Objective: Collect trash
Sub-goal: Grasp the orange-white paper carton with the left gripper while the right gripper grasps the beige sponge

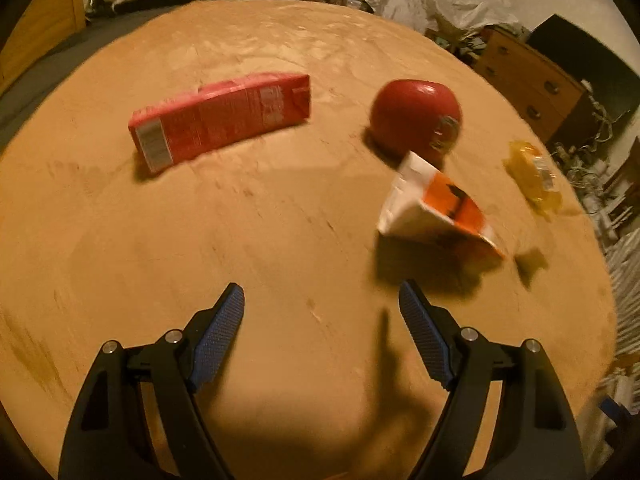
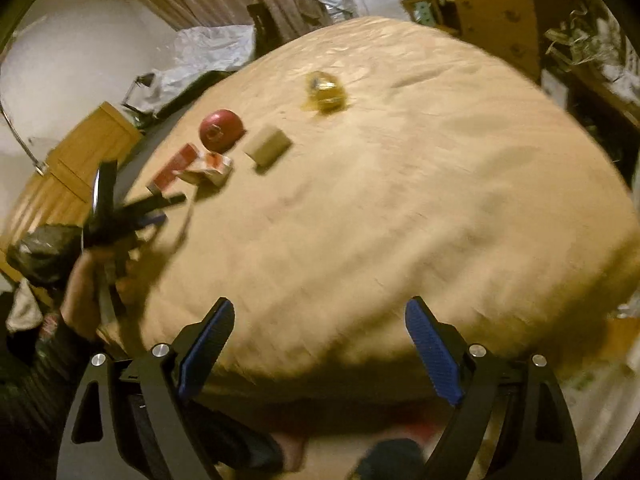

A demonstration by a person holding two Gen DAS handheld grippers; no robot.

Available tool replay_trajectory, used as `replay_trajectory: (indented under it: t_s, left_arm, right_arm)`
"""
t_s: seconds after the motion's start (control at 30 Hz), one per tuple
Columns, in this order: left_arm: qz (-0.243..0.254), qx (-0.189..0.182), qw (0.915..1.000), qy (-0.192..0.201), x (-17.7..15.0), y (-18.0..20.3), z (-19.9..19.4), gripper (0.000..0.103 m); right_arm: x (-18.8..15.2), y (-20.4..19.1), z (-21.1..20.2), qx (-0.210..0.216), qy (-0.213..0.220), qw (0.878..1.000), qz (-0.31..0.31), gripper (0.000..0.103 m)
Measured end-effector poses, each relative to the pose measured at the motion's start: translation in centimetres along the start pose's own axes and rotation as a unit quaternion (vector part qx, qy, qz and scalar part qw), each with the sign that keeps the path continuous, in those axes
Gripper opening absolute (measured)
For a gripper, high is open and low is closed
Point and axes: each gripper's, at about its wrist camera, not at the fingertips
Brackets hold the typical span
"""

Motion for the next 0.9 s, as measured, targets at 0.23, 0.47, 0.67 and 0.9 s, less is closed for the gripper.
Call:
replay_trajectory:
  t_s: [0.23, 0.47, 0.67, 0.9]
  left_arm:
    - [-0.077, -0.125, 0.989, -0.017, 0.2, 1.2, -0.3, 0.077]
    - [-0.144, -0.084, 0.9861, -0.005, 2.6, 3.1, 1.7, 0.077]
    - [-0.142, -0.049, 0.9887, 0.004, 2.4, 3.4, 2.7, 0.062]
    - [-0.13, -0.062, 0.9896, 0.01, 1.4, 0.6, 1.6, 0.03]
  right_arm:
    - [5.7, -3.5, 6.5, 0.059, -0.012, 0.998, 0.022, 0.087]
    - [9.3, -5.2, 11.3, 0.073, -0.008, 0.996, 0.055, 0.087]
    - [10.6, -5.5, 12.7, 0.07, -0.007, 0.996, 0.055, 0.087]
    - [11.5, -5.9, 13.5, 0.055, -0.008, 0.998, 0.035, 0.079]
Point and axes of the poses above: each gripper's, at about its wrist camera, not at the fingertips, and z roughly the way its jaws point, y to its right, x to its top, and after that the axes turned 4 degrees about -y, right-handed
